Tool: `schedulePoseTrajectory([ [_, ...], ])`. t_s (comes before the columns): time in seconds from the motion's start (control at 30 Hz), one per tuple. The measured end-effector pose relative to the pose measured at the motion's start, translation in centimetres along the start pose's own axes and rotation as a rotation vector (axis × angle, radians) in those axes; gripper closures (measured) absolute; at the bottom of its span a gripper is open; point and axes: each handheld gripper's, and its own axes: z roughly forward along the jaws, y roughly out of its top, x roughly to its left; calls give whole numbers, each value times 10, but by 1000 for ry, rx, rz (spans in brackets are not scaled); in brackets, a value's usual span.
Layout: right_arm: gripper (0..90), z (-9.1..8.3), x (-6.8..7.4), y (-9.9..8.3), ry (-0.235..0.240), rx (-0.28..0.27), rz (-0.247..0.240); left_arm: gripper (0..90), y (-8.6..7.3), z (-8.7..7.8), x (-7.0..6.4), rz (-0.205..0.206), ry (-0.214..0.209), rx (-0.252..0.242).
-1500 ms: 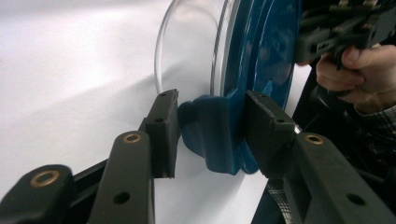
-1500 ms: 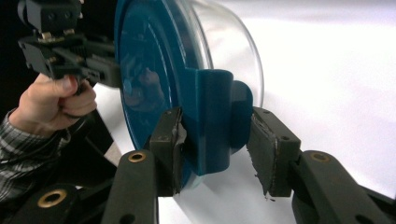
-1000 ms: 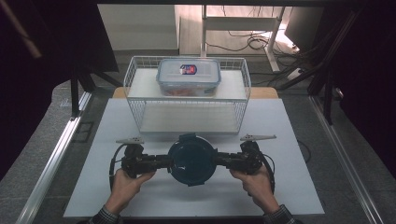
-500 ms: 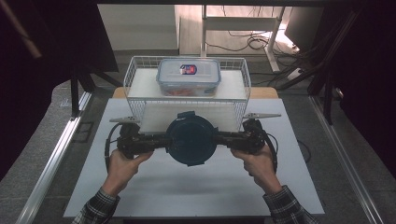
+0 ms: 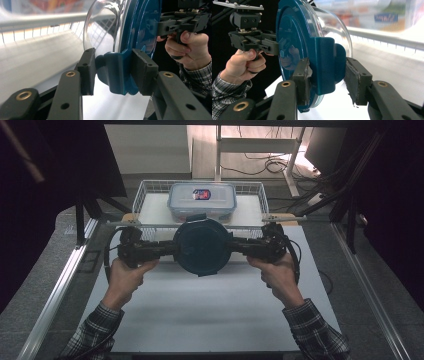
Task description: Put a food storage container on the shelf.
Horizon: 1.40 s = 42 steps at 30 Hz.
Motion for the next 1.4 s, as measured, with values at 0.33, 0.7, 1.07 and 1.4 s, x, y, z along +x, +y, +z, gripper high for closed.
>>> schedulePoseTrajectory([
  [0.33,571,-5,3,34,-1,-27,-12,567,41,-9,-3,24,9,-18],
  [0.7,571,-1,9,82,2,-56,-34,565,91,-24,2,34,22,-61],
  [1.07,570,11,-9,117,8,-72,-8,566,132,-21,20,8,33,-93],
  [1.4,564,19,-33,129,-4,-54,40,565,143,-3,37,-24,40,-103],
])
